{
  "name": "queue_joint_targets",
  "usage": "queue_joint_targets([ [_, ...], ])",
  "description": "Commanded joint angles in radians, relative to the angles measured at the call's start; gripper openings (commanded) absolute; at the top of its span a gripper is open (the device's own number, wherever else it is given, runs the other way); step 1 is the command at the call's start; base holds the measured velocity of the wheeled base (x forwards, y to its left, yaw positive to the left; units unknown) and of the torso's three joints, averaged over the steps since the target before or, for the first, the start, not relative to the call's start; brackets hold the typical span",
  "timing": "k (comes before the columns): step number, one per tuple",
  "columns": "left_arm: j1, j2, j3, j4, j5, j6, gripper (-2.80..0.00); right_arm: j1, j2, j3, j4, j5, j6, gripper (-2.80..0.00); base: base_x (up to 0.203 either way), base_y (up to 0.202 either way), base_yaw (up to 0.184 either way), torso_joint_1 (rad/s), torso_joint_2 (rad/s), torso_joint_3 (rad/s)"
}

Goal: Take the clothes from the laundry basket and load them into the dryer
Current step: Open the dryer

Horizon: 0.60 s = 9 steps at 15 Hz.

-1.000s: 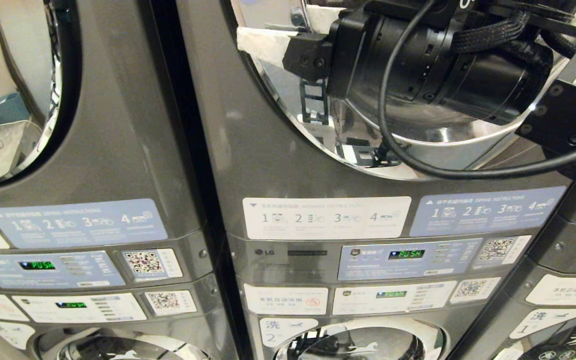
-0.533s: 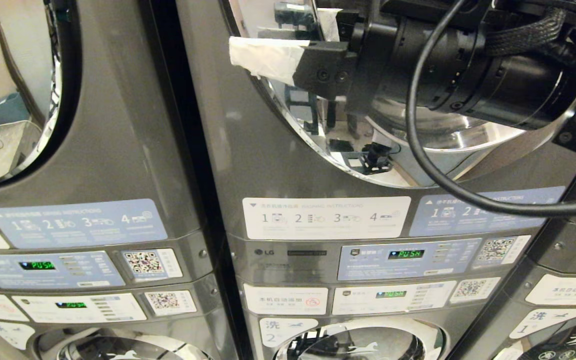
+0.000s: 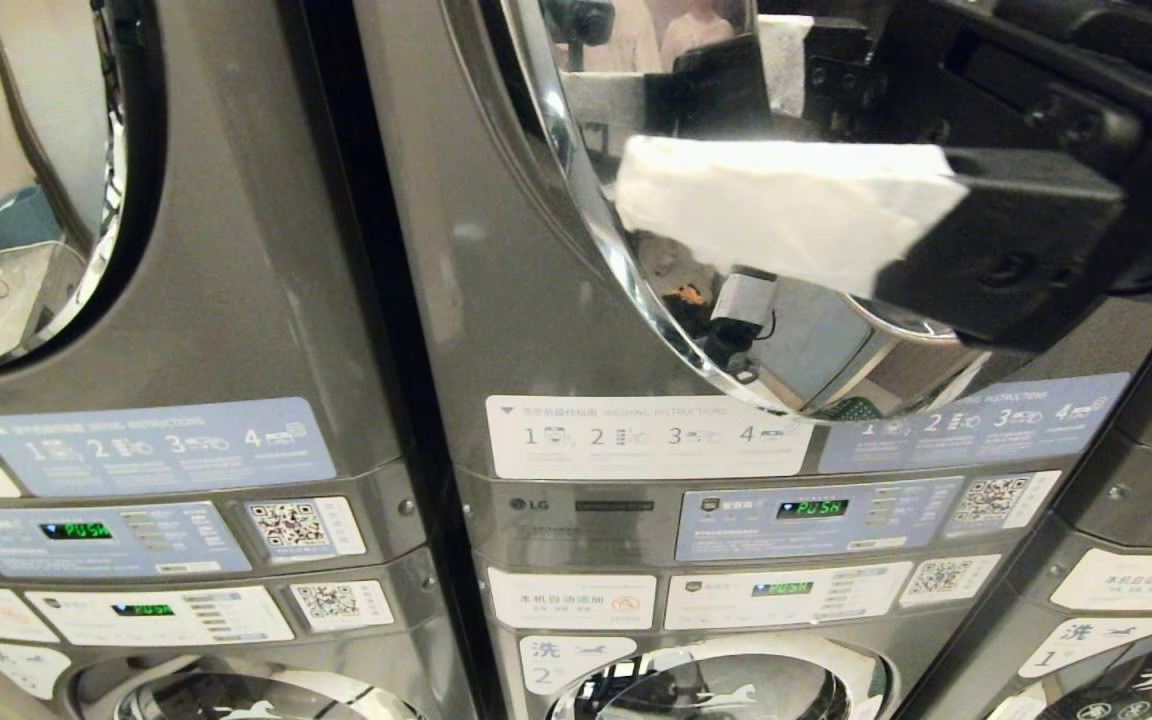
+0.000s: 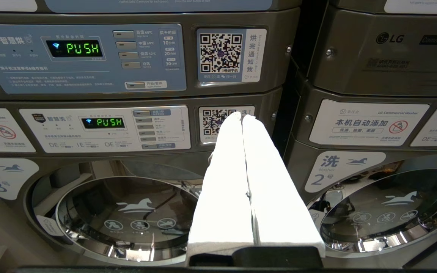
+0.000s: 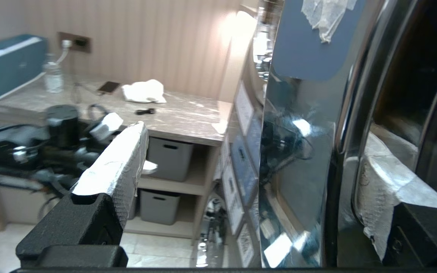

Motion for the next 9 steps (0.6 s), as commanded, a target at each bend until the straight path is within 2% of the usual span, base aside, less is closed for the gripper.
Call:
queue_joint_targets([
  [1,0.000,-0.002,0.000,0.000,0.000,0.000,-2.80,0.000,-0.083,0.059,0.004,0.028,-0.001,0.00,0.000,0.000,0.000,0.000,0.00,0.000],
  [5,0.000,0.000,0.000,0.000,0.000,0.000,-2.80,0.000,-0.225,0.180,0.028,0.065,-0.021,0.00,0.000,0.000,0.000,0.000,0.00,0.000],
  [9,0.000,0.000,0.000,0.000,0.000,0.000,-2.80,-0.007,-0.337,0.237,0.047,0.049,-0.016,0.00,0.000,0.000,0.000,0.000,0.00,0.000],
])
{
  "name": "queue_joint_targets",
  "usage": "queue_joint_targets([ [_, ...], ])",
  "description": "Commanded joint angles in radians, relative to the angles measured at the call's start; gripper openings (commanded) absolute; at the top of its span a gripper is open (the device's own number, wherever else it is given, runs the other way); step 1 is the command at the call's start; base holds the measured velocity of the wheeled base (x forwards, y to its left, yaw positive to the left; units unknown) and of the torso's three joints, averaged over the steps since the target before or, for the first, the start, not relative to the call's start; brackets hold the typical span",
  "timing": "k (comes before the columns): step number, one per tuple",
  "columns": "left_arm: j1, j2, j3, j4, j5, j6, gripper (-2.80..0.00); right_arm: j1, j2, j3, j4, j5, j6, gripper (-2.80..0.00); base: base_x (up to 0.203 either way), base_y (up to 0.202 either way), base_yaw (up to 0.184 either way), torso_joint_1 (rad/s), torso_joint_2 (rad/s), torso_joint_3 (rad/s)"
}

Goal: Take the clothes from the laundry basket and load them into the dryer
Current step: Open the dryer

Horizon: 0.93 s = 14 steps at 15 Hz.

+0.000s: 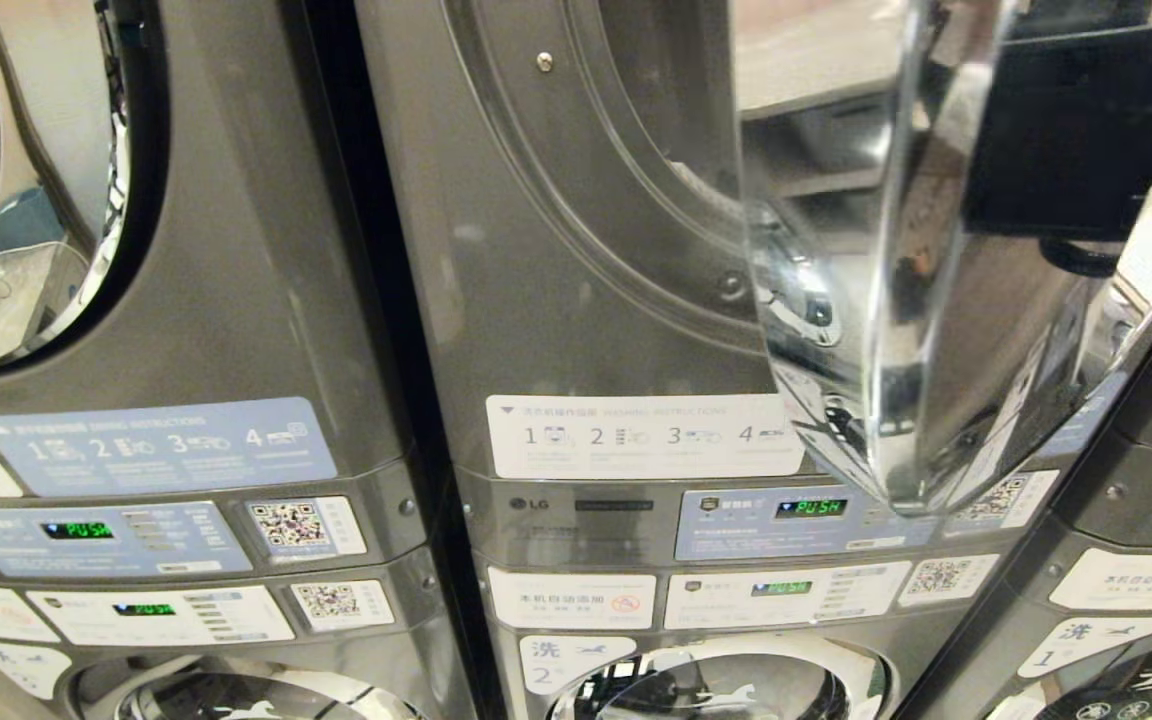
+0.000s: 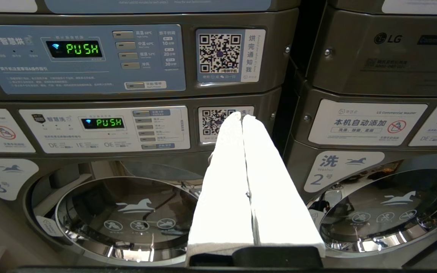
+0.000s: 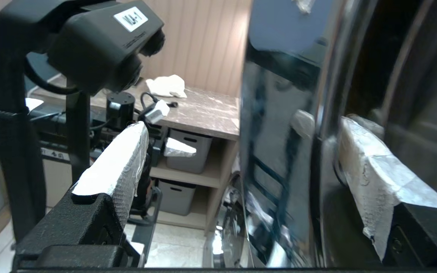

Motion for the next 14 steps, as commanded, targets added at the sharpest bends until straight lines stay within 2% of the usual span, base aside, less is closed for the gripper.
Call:
queue_joint_targets([
  [1,0.000,0.000,0.000,0.000,0.000,0.000,-2.80,-0.003,-0.069,0.006,-0.011,-0.025,-0.003,0.00,0.000,0.000,0.000,0.000,0.00,0.000],
  [5,0.000,0.000,0.000,0.000,0.000,0.000,-2.80,-0.004,-0.130,0.009,-0.005,-0.059,-0.003,0.00,0.000,0.000,0.000,0.000,0.00,0.000],
  [7,0.000,0.000,0.000,0.000,0.000,0.000,-2.80,-0.002,-0.172,0.035,0.045,-0.059,-0.007,0.00,0.000,0.000,0.000,0.000,0.00,0.000],
  [14,0.000,0.000,0.000,0.000,0.000,0.000,-2.80,-0.002,-0.088,0.015,0.040,-0.087,-0.015,0.00,0.000,0.000,0.000,0.000,0.00,0.000],
])
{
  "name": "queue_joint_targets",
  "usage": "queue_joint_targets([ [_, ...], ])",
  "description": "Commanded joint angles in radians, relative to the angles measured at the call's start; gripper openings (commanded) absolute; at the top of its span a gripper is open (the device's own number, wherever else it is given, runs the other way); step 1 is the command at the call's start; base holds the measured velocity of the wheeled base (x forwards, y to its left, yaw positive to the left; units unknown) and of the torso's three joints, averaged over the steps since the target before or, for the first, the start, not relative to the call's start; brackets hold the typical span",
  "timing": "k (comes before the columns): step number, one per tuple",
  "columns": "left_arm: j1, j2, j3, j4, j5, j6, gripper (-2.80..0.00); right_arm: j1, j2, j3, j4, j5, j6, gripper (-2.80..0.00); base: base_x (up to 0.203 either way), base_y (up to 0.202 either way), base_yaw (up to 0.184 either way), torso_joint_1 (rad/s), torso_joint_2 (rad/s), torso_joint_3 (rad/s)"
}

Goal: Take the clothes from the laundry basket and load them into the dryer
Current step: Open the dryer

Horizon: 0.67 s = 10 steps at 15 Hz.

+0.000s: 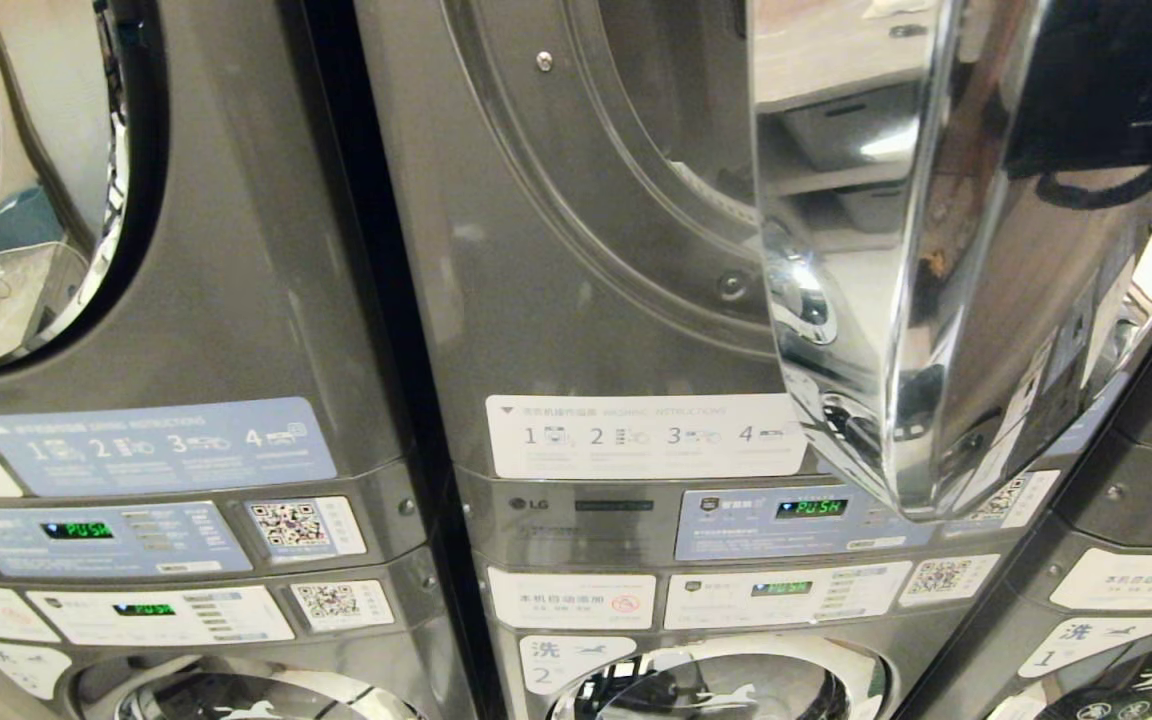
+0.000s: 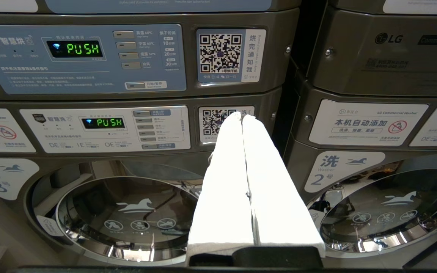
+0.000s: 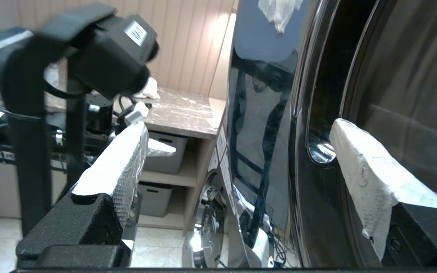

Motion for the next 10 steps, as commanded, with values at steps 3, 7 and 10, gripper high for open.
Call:
queue_joint_targets([
  [3,0.000,0.000,0.000,0.000,0.000,0.000,-2.80,0.001,0.080,-0.024,-0.004,0.009,-0.046,0.00,0.000,0.000,0.000,0.000,0.00,0.000],
  [7,0.000,0.000,0.000,0.000,0.000,0.000,-2.80,0.006,0.081,-0.025,-0.004,0.033,-0.045,0.00,0.000,0.000,0.000,0.000,0.00,0.000],
  [10,0.000,0.000,0.000,0.000,0.000,0.000,-2.80,0.007,0.055,-0.012,0.002,0.113,-0.045,0.00,0.000,0.000,0.000,0.000,0.00,0.000],
])
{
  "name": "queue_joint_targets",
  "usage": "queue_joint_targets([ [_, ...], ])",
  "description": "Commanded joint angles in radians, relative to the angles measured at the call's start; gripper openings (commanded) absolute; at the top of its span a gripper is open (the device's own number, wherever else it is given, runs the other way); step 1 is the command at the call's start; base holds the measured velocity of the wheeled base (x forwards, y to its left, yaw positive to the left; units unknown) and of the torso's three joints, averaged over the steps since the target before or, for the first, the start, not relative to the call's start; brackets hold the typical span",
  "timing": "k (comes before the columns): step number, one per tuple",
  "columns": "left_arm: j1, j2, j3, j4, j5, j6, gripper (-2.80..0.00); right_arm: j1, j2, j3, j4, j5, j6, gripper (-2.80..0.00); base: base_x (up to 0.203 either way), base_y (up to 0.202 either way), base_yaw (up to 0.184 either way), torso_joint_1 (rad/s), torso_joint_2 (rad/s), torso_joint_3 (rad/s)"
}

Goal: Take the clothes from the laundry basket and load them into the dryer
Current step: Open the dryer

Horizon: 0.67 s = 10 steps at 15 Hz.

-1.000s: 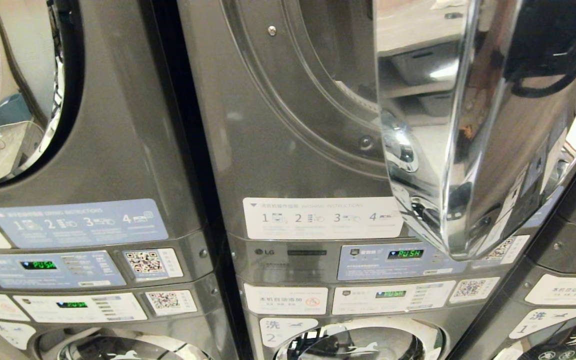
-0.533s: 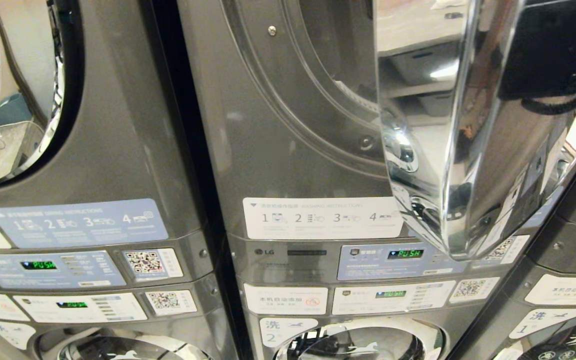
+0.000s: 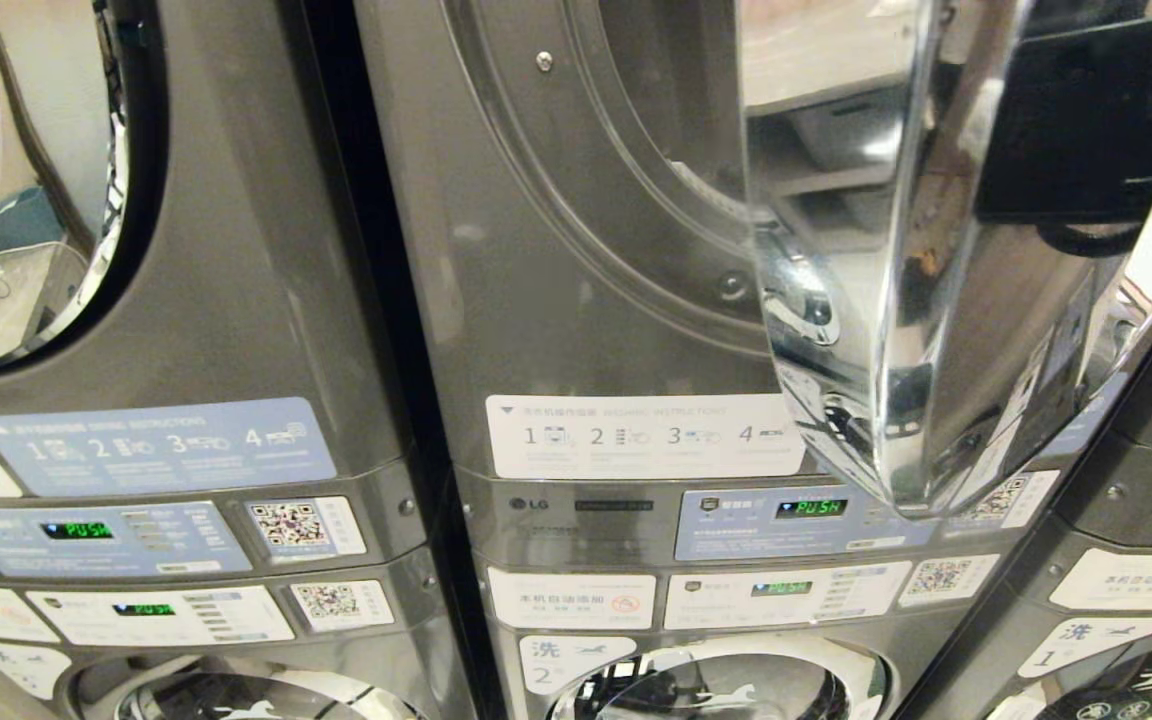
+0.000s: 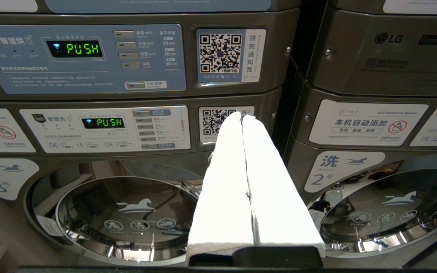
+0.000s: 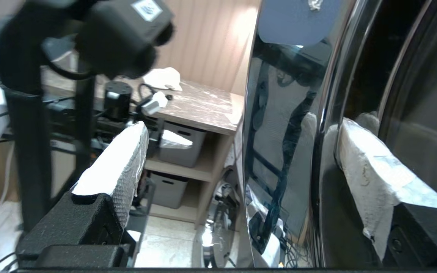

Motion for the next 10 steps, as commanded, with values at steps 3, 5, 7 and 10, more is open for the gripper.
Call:
queue_joint_targets([
  [3,0.000,0.000,0.000,0.000,0.000,0.000,-2.80,0.001,-0.040,0.017,0.002,0.062,0.000,0.00,0.000,0.000,0.000,0.000,0.00,0.000],
  [5,0.000,0.000,0.000,0.000,0.000,0.000,-2.80,0.001,-0.075,0.054,0.004,0.097,0.000,0.00,0.000,0.000,0.000,0.000,0.00,0.000],
  [7,0.000,0.000,0.000,0.000,0.000,0.000,-2.80,0.002,-0.120,0.088,0.021,0.114,0.000,0.00,0.000,0.000,0.000,0.000,0.00,0.000],
  [10,0.000,-0.001,0.000,0.000,0.000,0.000,-2.80,0.003,-0.192,0.113,0.078,0.116,0.000,0.00,0.000,0.000,0.000,0.000,0.00,0.000],
])
